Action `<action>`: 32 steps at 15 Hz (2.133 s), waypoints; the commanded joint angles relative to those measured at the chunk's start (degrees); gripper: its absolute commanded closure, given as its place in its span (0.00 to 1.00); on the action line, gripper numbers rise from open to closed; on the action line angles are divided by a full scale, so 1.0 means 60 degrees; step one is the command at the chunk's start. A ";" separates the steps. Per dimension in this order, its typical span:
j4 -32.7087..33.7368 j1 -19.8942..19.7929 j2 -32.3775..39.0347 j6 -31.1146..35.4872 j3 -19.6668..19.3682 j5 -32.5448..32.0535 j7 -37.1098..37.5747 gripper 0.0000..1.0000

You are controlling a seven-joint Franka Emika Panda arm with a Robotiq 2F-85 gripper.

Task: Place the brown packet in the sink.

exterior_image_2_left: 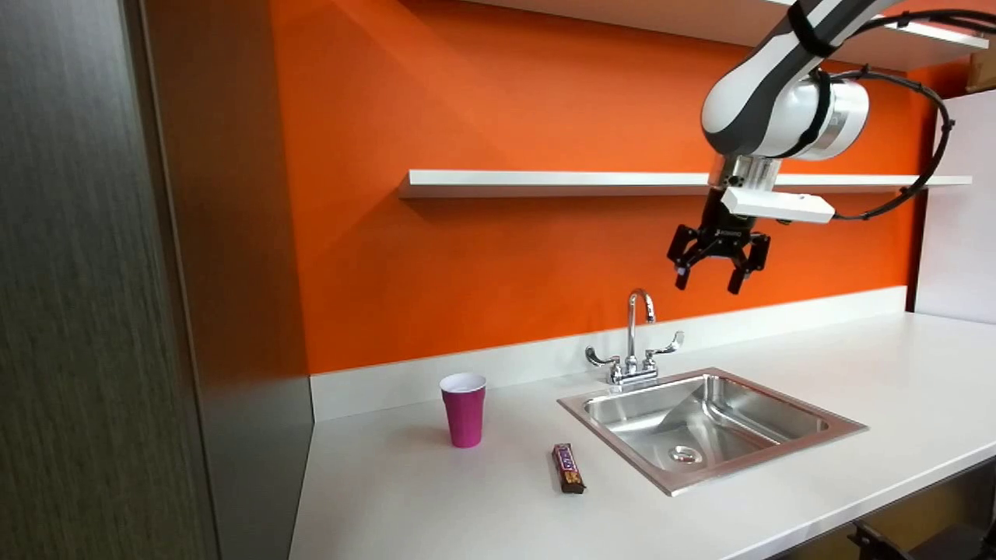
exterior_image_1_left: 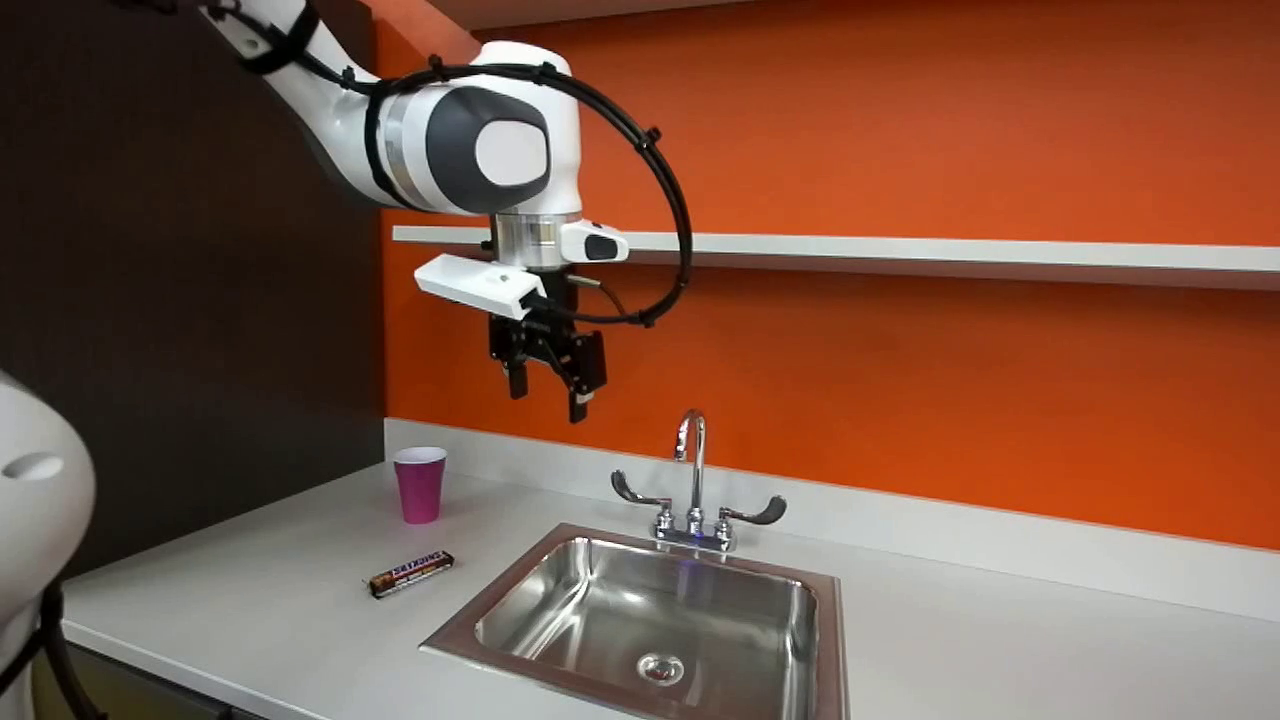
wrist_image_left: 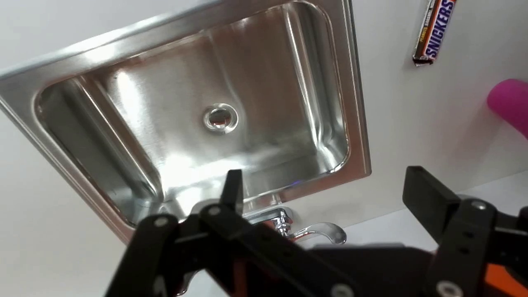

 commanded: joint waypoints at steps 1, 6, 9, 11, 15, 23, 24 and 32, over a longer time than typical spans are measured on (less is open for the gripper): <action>0.0224 -0.0373 0.0381 -0.0521 0.0753 -0.0725 0.0491 0.00; 0.0395 -0.0061 0.0852 -0.1006 0.1378 -0.1012 0.0955 0.00; 0.0552 0.0233 0.1333 -0.1207 0.1594 -0.0730 0.0960 0.00; 0.0665 0.0455 0.1685 -0.1267 0.1688 -0.0552 0.0956 0.00; 0.0891 0.0945 0.2412 -0.1094 0.1867 0.0131 0.1045 0.00; 0.1597 0.1452 0.4104 -0.0228 0.2325 0.0516 0.1824 0.00; 0.1701 0.1484 0.4336 -0.0108 0.2355 0.0483 0.1949 0.00; 0.2431 0.1771 0.5775 0.0391 0.2369 0.0287 0.2613 0.00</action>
